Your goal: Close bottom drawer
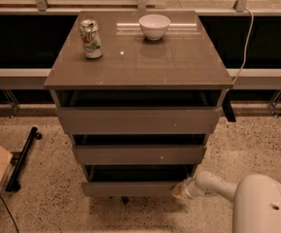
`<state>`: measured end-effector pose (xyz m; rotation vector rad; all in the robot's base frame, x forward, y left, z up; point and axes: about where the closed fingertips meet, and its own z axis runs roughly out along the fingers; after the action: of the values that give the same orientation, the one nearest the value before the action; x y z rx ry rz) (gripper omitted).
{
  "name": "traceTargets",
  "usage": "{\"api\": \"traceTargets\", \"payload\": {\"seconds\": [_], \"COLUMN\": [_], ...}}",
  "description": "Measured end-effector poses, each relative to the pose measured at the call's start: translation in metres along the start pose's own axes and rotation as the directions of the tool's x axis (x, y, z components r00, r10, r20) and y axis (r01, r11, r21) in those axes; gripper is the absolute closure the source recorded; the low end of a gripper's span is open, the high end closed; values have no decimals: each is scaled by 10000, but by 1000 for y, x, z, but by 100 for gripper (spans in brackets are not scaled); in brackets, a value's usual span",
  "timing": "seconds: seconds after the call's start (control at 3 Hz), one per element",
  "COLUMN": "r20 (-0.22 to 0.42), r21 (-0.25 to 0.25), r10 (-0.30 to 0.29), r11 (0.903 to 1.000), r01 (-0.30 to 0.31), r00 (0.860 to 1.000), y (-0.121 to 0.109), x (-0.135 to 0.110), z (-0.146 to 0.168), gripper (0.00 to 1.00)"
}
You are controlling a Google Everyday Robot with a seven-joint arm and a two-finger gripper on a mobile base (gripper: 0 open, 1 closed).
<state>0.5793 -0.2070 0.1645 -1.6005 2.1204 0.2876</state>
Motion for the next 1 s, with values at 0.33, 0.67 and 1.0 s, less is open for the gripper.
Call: {"api": "traceTargets", "payload": {"seconds": [0.33,0.67,1.0], "r20": [223,221,225], "r21": [201,151,135], "r10": [-104,-98,-99], "r11": [9997,9998,9999], "r01": [100,95,96], "r00": [9997,9997,9997], "y": [-8,-6,-5], "x": [-8,-8,-8], "z": [-2,0,1], "gripper": [26,3,0]}}
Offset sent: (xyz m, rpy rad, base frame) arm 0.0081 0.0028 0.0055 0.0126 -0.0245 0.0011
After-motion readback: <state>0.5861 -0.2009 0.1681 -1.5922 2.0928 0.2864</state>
